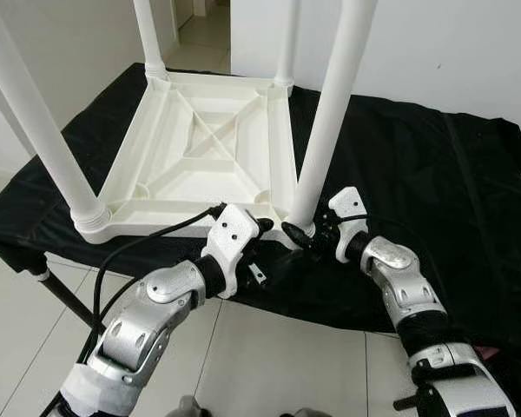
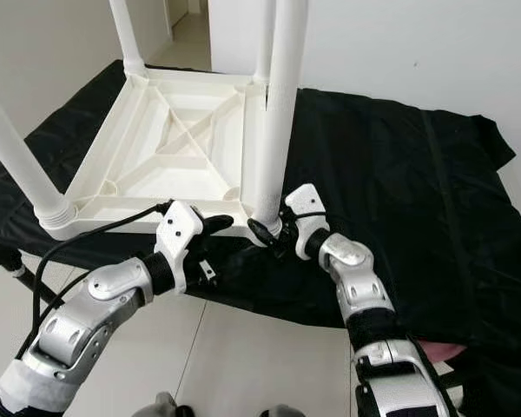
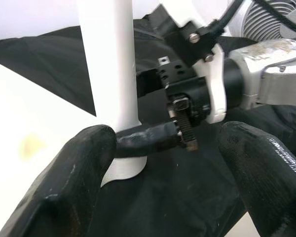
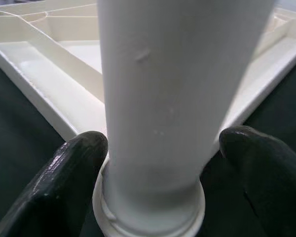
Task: Building children table
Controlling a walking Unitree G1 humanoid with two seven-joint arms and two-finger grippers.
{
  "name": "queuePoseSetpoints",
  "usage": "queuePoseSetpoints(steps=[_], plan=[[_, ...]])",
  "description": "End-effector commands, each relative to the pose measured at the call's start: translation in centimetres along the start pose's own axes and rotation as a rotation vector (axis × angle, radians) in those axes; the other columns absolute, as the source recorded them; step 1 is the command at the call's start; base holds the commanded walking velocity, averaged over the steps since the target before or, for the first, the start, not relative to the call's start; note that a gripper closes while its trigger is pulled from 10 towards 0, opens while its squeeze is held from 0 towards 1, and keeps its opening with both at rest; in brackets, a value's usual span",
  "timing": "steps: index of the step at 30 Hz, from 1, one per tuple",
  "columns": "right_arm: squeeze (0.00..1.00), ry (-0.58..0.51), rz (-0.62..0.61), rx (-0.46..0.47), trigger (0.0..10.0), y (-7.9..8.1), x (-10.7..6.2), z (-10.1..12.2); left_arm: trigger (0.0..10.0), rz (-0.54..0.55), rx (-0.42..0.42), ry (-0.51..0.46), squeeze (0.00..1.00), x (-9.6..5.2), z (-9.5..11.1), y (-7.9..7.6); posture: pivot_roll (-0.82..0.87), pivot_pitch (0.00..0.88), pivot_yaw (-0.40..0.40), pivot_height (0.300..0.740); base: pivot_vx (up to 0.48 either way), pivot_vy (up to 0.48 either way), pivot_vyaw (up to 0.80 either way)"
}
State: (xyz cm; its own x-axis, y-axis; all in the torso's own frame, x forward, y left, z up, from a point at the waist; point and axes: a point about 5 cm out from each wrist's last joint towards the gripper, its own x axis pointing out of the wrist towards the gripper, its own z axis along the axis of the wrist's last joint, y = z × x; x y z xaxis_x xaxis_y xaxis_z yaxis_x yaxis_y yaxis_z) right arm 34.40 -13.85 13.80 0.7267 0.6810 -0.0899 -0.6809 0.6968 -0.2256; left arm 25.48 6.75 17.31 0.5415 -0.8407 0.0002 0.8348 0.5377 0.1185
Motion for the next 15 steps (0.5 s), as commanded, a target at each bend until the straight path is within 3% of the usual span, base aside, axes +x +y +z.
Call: queuePoseSetpoints(steps=[1, 8, 9, 10, 12, 13, 15], plan=[[0.00, 0.011, 0.046, -0.023, 10.0, -0.1, 0.6, 0.1, 10.0, -0.019, -0.001, -0.001, 0.00, 0.0, 0.2, 0.0, -0.06, 0.048, 0.002, 0.740, 0.000, 0.000, 0.00], [0.00, 0.025, 0.096, -0.059, 10.0, 0.2, 2.0, 0.4, 10.0, -0.019, 0.002, 0.001, 0.00, 0.0, 0.2, 0.1, -0.06, 0.044, 0.006, 0.740, 0.000, 0.000, 0.00], [0.00, 0.027, 0.115, -0.065, 8.9, 0.4, 2.4, 0.4, 10.0, -0.019, 0.003, 0.001, 0.00, 0.1, 0.2, 0.1, -0.05, 0.042, 0.004, 0.740, 0.000, 0.000, 0.00], [0.00, 0.045, 0.167, -0.075, 3.3, 1.1, 2.9, 0.2, 10.0, -0.014, 0.007, -0.003, 0.00, 0.1, 0.3, 0.2, -0.05, 0.041, 0.002, 0.740, 0.000, 0.000, 0.00], [0.00, 0.045, 0.167, -0.075, 3.3, 1.1, 2.9, 0.2, 10.0, -0.014, 0.007, -0.003, 0.00, 0.1, 0.3, 0.2, -0.05, 0.041, 0.002, 0.740, 0.000, 0.000, 0.00], [0.00, 0.054, 0.179, -0.063, 0.0, 1.2, 2.9, 0.0, 10.0, -0.011, 0.007, -0.004, 0.00, 0.0, 0.4, 0.2, -0.04, 0.040, 0.000, 0.740, 0.000, 0.000, 0.00], [0.00, 0.054, 0.179, -0.063, 0.0, 1.2, 2.9, 0.0, 10.0, -0.011, 0.007, -0.004, 0.00, 0.0, 0.4, 0.2, -0.04, 0.040, 0.000, 0.740, 0.000, 0.000, 0.00]])
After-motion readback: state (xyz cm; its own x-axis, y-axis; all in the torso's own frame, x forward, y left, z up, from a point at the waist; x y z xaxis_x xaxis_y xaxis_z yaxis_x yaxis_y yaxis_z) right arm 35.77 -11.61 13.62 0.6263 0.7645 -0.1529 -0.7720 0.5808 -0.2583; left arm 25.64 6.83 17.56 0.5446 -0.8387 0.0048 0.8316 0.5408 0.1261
